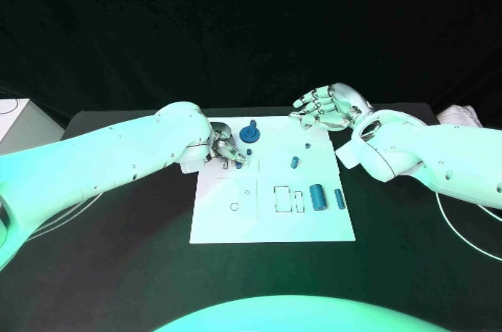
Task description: Assemble the parts on the task board
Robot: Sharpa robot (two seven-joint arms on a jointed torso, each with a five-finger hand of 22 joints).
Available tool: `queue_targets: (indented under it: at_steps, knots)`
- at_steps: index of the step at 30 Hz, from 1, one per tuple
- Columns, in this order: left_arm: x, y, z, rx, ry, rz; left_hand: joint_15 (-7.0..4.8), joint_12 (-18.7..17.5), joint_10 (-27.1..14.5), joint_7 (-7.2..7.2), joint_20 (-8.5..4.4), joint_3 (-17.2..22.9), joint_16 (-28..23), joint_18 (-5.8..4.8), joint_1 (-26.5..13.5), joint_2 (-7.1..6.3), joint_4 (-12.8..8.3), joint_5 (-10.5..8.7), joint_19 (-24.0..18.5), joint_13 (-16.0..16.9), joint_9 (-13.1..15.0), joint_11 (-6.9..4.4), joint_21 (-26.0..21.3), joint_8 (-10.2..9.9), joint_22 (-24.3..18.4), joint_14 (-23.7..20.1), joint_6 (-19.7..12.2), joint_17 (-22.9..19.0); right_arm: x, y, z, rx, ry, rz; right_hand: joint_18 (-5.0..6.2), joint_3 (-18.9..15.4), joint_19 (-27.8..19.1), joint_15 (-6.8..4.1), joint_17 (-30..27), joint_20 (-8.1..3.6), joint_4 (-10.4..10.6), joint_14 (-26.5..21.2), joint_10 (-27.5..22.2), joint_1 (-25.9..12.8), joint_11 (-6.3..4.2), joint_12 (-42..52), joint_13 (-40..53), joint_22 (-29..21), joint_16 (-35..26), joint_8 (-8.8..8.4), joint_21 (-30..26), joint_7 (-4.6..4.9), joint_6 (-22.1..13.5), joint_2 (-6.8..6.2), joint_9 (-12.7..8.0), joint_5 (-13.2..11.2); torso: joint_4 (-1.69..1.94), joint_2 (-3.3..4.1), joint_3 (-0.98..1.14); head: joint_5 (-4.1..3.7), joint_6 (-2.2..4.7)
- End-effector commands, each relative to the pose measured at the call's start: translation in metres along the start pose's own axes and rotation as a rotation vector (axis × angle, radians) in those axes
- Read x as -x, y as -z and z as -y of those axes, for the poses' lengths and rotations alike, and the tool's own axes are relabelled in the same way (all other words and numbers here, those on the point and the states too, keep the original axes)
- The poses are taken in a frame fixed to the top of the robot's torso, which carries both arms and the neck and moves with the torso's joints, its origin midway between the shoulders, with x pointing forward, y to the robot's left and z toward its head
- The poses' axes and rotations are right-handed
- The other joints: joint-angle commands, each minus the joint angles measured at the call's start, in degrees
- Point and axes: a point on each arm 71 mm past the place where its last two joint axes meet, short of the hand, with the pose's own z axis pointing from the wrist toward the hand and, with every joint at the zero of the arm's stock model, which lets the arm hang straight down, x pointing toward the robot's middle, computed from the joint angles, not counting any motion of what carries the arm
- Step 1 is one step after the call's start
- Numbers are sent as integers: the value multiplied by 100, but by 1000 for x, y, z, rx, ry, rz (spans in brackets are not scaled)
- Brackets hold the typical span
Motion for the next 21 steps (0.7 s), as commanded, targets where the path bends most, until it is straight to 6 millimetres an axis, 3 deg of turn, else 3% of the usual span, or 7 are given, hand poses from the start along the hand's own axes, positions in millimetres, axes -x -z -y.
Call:
queue_targets:
  at_steps: [1, 13, 21]
  knots:
    - [-2, 0, -3, 14, 12, 2, -2, 10, -11, 44, 18, -62, 7, -10, 52, 11, 73, -127, 3, 23, 1, 43, -26, -41, 12, 466, -10, 1093, -1, 0, -1, 16, -4, -9, 33, 13, 9, 19, -15, 34, 3, 21, 6, -76, 47, 0, -21, -27, -30, -27, -8, 270, -31, 2, -11, -54, -8, 3, 1, 0, 4]
    - [3, 7, -9, 12, 36, 36, -1, 122, 58, 40, 22, -360, 13, -14, -48, 101, 92, -649, 19, 180, 26, 42, -22, -36, 37, 472, 16, 1109, 1, 0, 1, 13, -3, -4, 32, 2, 9, 22, -32, 37, 6, 22, 1, -123, 50, 5, -48, -63, -46, -31, -8, 273, -30, 8, -20, -81, 4, -10, 0, -15, 8]
    - [11, 18, -5, -21, 64, 56, -3, 136, 65, 37, 21, -411, 15, -14, -71, 117, 94, -736, 21, 199, 33, 40, -21, -31, 41, 474, 18, 1114, 3, 0, 2, 11, -3, 0, 31, -1, 4, 25, -41, 39, 5, 16, -6, -140, 53, 4, -60, -79, -57, -34, -9, 275, -32, 11, -25, -83, -7, -2, -4, -11, 49]
